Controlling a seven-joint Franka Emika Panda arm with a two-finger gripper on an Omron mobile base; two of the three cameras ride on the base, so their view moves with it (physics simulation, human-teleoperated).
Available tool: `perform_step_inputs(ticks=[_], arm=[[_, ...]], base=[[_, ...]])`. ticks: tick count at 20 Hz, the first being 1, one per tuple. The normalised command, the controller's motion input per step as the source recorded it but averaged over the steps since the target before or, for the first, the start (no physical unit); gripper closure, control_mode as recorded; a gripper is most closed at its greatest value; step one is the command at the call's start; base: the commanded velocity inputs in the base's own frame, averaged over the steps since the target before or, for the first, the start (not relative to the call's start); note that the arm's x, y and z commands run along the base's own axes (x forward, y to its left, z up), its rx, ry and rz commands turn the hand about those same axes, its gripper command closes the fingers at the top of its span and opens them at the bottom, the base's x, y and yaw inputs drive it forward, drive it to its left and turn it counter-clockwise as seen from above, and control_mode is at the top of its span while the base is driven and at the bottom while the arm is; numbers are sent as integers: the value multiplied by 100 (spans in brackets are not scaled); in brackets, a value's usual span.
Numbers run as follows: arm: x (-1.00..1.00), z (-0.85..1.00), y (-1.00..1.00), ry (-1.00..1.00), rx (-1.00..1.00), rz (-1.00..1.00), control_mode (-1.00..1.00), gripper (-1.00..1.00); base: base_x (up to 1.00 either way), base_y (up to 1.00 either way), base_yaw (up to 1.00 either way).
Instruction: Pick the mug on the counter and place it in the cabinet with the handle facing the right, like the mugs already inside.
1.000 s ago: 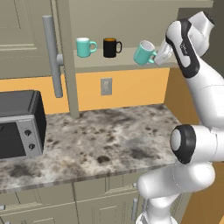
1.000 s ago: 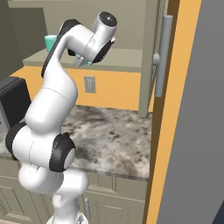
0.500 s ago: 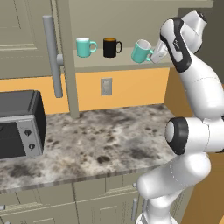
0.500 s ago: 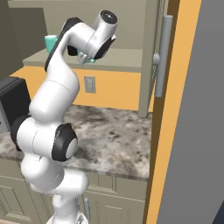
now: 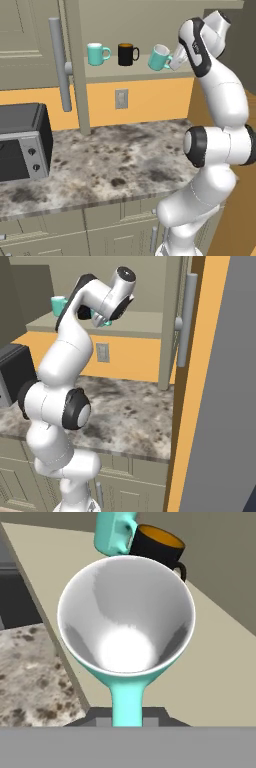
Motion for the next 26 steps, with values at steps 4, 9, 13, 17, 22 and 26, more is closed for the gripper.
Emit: perform_step_inputs(ticks=[4,9,13,17,22,26], arm=[[14,0,-2,6,-1,0,-100,100],[16,0,-3,8,0,0,-100,100],[23,0,0,4,-1,1,-100,100],[22,-2,0,5,-1,1,-100,100],[14,-2,0,5,-2,0,-100,100],[7,-1,0,3,-4,1,-100,100]], base=[[0,0,0],[0,0,0],[0,0,0],[0,0,0],[0,0,0],[0,0,0]])
